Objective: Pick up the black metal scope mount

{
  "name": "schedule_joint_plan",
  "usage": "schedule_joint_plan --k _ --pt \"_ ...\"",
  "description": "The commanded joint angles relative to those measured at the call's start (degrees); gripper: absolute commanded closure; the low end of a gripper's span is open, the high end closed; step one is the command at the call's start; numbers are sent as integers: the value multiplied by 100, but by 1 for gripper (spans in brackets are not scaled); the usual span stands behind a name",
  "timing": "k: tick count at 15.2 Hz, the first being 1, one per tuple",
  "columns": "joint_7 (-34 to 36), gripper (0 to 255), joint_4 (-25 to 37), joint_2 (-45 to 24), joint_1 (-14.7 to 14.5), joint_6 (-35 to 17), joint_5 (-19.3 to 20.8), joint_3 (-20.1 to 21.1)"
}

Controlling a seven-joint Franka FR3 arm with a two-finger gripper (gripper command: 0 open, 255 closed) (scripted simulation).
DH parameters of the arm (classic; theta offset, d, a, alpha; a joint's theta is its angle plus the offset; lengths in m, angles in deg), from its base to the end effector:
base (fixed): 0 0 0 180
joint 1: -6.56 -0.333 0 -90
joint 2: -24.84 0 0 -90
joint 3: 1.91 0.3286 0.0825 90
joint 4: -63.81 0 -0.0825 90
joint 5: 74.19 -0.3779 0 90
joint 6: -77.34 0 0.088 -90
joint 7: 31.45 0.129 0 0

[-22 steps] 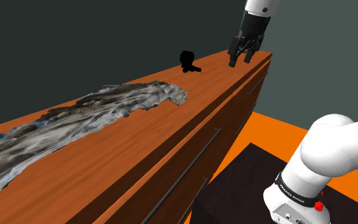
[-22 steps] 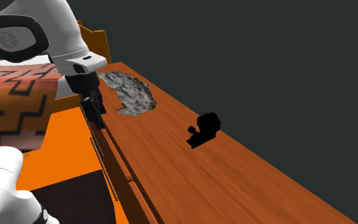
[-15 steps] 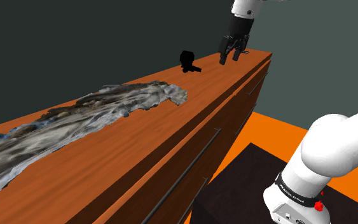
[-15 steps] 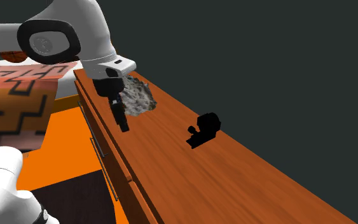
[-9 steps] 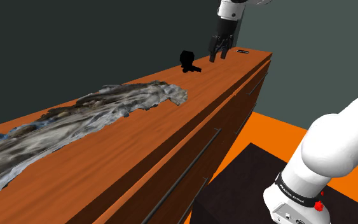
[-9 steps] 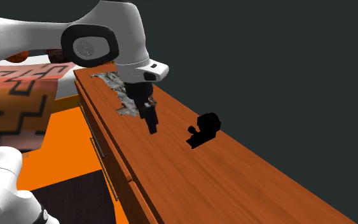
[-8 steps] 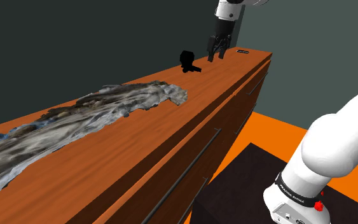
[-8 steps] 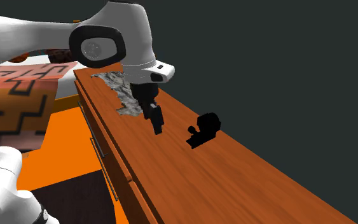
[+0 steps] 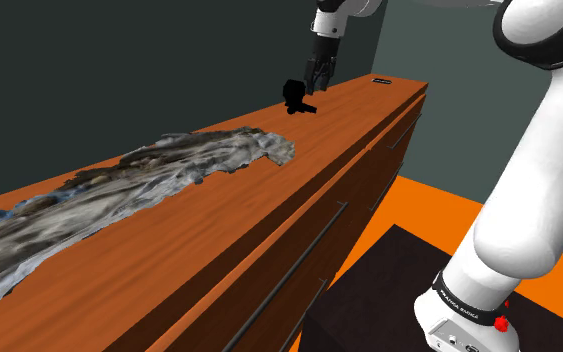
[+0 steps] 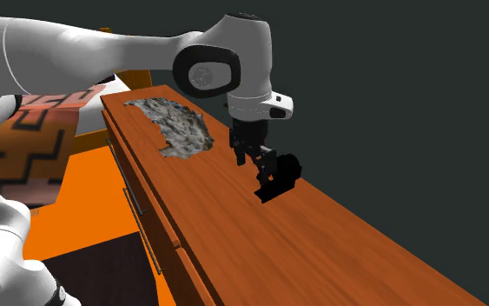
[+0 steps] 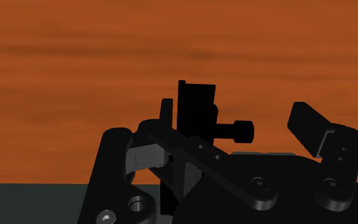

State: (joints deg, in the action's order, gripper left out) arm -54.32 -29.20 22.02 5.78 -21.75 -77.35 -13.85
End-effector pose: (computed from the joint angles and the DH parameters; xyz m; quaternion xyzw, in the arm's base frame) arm 0.5686 -0.1031 0.5778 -0.9944 -0.0987 -0.0342 0.0128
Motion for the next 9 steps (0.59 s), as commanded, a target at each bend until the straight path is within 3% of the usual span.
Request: schedule_joint_plan --k 1,3,9 --pt "-297 0 573 -517 69 143 -151 -42" --pt "-468 0 1079 -938 132 290 -263 -39" --pt "-488 0 529 -875 114 -197 -254 -27"
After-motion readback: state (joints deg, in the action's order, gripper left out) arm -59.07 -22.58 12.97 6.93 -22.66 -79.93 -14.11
